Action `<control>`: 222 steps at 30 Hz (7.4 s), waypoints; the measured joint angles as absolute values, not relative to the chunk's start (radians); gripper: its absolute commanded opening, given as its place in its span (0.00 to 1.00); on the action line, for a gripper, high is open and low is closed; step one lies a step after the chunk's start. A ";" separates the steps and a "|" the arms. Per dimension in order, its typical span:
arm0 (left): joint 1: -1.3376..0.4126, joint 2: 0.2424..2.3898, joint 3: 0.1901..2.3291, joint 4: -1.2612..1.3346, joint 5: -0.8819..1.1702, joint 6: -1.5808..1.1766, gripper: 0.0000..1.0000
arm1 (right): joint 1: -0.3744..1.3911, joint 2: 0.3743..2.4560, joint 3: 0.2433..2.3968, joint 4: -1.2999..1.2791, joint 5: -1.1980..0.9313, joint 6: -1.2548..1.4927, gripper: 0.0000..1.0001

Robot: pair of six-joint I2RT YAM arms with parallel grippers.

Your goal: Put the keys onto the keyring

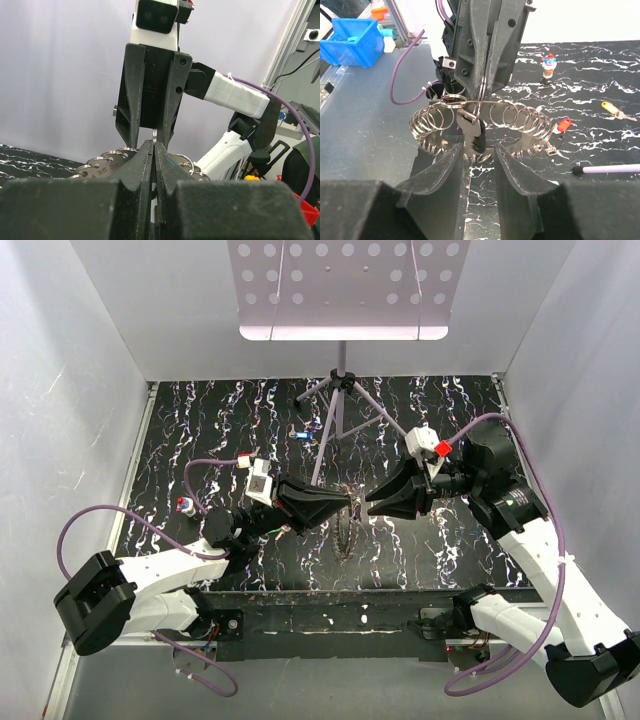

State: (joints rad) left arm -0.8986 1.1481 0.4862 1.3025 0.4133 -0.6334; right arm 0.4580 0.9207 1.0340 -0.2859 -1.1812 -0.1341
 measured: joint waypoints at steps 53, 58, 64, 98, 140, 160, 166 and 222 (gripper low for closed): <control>-0.897 1.162 0.485 1.291 0.445 -0.621 0.00 | 0.553 0.968 1.032 -0.052 -1.099 0.150 0.01; -0.897 1.151 0.479 1.273 0.439 -0.619 0.41 | 0.553 0.970 1.037 -0.102 -1.099 0.107 0.01; -0.875 0.966 0.448 1.094 0.440 -0.578 0.73 | 0.549 0.979 1.066 -0.299 -1.094 -0.047 0.01; -0.897 1.248 1.091 -0.118 0.768 0.094 0.41 | 0.545 1.139 1.352 -1.080 -0.839 -0.755 0.01; -0.921 1.293 1.112 -0.113 0.753 0.085 0.20 | 0.545 1.139 1.353 -1.090 -0.848 -0.701 0.01; -0.920 1.302 1.116 -0.132 0.744 0.089 0.12 | 0.545 1.140 1.353 -1.092 -0.848 -0.676 0.01; -0.921 1.302 1.121 -0.145 0.744 0.089 0.09 | 0.545 1.141 1.353 -1.090 -0.849 -0.668 0.01; -0.876 1.017 0.621 0.651 0.558 -0.404 0.00 | 0.553 1.086 1.343 -0.760 -0.966 -0.268 0.21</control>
State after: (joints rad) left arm -0.8757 1.0168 0.6212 0.6506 0.5575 -0.4042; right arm 0.5526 1.0863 1.3426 -0.7605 -0.9657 -0.2684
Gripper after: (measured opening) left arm 0.017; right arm 0.226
